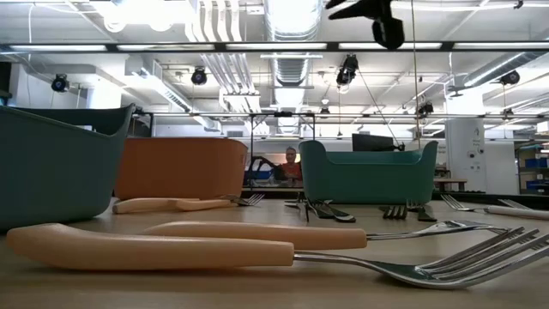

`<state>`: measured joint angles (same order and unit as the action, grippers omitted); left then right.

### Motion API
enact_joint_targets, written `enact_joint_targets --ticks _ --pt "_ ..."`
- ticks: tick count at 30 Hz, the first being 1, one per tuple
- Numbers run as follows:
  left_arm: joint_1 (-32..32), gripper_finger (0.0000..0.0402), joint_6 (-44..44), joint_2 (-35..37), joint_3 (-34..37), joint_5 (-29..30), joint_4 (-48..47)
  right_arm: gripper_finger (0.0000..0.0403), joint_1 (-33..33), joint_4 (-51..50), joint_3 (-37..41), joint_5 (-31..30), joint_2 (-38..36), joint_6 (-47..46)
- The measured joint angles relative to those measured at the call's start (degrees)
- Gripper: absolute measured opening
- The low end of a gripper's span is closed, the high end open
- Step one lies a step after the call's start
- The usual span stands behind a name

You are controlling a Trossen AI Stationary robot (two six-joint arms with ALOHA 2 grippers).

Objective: Sort silverware by color (type)
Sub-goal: Put the black fork into the orange bin

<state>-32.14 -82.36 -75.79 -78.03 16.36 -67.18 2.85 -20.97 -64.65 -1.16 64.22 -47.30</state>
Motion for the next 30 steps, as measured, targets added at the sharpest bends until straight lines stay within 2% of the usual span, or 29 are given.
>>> enact_joint_targets --ticks 4,8,13,16,20,26,30 --pt "5.23 0.0036 10.93 0.11 -1.83 1.32 -0.82 0.0059 -0.33 -7.69 -6.06 0.72 5.39 -1.1" --pt "9.53 0.003 18.7 0.97 -2.22 2.72 -0.62 0.0059 -0.37 -19.47 -12.62 1.43 11.07 -3.31" --pt "12.3 0.0012 26.81 4.48 -0.07 2.95 1.21 0.0059 -0.34 -32.68 -19.2 1.42 17.4 -6.06" --pt "13.68 0.0002 29.86 7.76 2.25 4.0 3.96 0.0059 -0.38 -34.95 -21.1 1.43 20.45 -7.37" --pt "15.7 0.0001 33.09 13.5 7.91 4.13 13.54 0.0059 -0.88 -34.54 -21.37 1.68 24.01 -9.09" --pt "18.06 0.0 35.52 20.84 18.16 4.23 33.18 0.0059 -1.74 -33.24 -21.37 2.63 29.95 -10.63" --pt "18.6 0.0 35.64 23.28 23.02 7.14 42.26 0.0059 -1.97 -31.55 -21.37 3.11 34.01 -10.25"
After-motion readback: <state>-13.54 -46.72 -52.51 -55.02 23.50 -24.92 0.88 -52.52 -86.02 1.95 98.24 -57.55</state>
